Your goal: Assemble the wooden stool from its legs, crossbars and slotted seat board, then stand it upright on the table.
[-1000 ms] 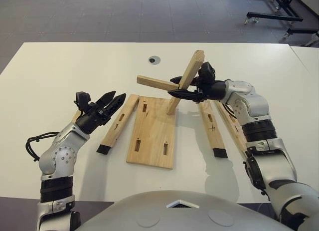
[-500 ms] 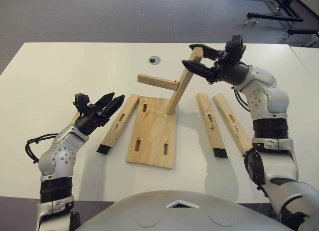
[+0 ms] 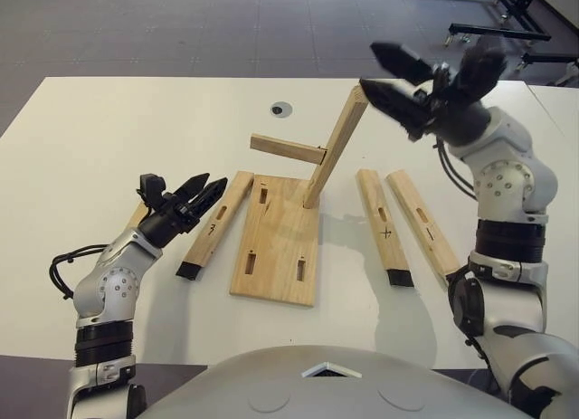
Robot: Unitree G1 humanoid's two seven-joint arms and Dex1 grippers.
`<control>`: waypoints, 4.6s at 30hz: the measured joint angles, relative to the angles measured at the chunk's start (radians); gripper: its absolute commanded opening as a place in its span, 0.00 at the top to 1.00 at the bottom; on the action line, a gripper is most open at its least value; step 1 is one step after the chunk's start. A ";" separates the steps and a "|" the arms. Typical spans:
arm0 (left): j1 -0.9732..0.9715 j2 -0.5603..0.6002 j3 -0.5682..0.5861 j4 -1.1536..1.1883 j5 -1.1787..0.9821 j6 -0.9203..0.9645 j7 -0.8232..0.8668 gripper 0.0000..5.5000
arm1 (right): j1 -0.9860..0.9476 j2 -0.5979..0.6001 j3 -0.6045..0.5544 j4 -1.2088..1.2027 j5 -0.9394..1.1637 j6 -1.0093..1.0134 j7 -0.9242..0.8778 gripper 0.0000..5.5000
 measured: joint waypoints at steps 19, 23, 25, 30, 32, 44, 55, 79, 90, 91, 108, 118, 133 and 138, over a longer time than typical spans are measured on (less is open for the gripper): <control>0.016 -0.021 -0.007 0.034 0.050 -0.043 0.002 0.30 | -0.135 -0.007 -0.192 0.117 0.078 -0.027 -0.142 0.31; 0.022 -0.041 0.014 0.031 0.165 -0.180 0.098 0.30 | -0.107 0.044 -0.241 0.065 0.066 -0.040 -0.344 0.31; 0.039 -0.054 0.034 0.004 0.178 -0.217 0.138 0.30 | -0.089 0.061 -0.253 0.052 0.012 -0.072 -0.452 0.31; 0.118 -0.081 0.065 -0.255 0.195 -0.291 0.220 0.30 | 0.120 0.096 -0.159 0.034 -0.312 -0.054 -0.828 0.31; 0.120 -0.079 0.063 -0.282 0.316 -0.320 0.309 0.30 | 0.218 0.127 -0.104 0.016 -0.372 -0.018 -0.884 0.31; 0.289 -0.218 0.110 -0.441 0.350 -0.399 0.510 0.30 | 0.511 -0.060 -0.065 -0.300 -0.457 0.255 -0.779 0.31; 0.313 -0.217 0.052 -0.448 0.370 -0.409 0.512 0.30 | 0.683 -0.108 -0.077 -0.356 -0.441 0.417 -0.729 0.37; 0.166 -0.096 0.050 -0.393 0.135 -0.194 0.409 0.30 | 0.165 -0.042 -0.023 -0.047 -0.459 0.398 -0.785 0.63; 0.010 0.014 0.070 -0.327 -0.011 -0.120 0.255 0.30 | -0.209 -0.003 -0.172 -0.030 -0.219 0.001 -0.592 0.63; -0.009 0.023 0.073 -0.327 -0.027 -0.113 0.245 0.30 | -0.242 0.002 -0.172 -0.077 -0.173 0.014 -0.582 0.63; -0.046 0.112 -0.008 -0.385 -0.385 0.098 0.010 0.30 | 0.042 0.145 0.191 -0.383 0.097 0.248 -0.441 0.63; -0.110 0.091 0.012 -0.284 -0.446 0.097 -0.014 0.30 | 0.093 0.174 0.286 -0.254 0.048 0.207 -0.299 0.63; -0.184 0.028 -0.003 -0.187 -0.566 0.172 -0.041 0.30 | 0.009 0.179 0.310 -0.101 0.043 0.227 -0.139 0.63; -0.183 0.029 -0.027 -0.187 -0.533 0.187 -0.043 0.30 | -0.015 0.198 0.311 -0.048 0.029 0.217 -0.104 0.63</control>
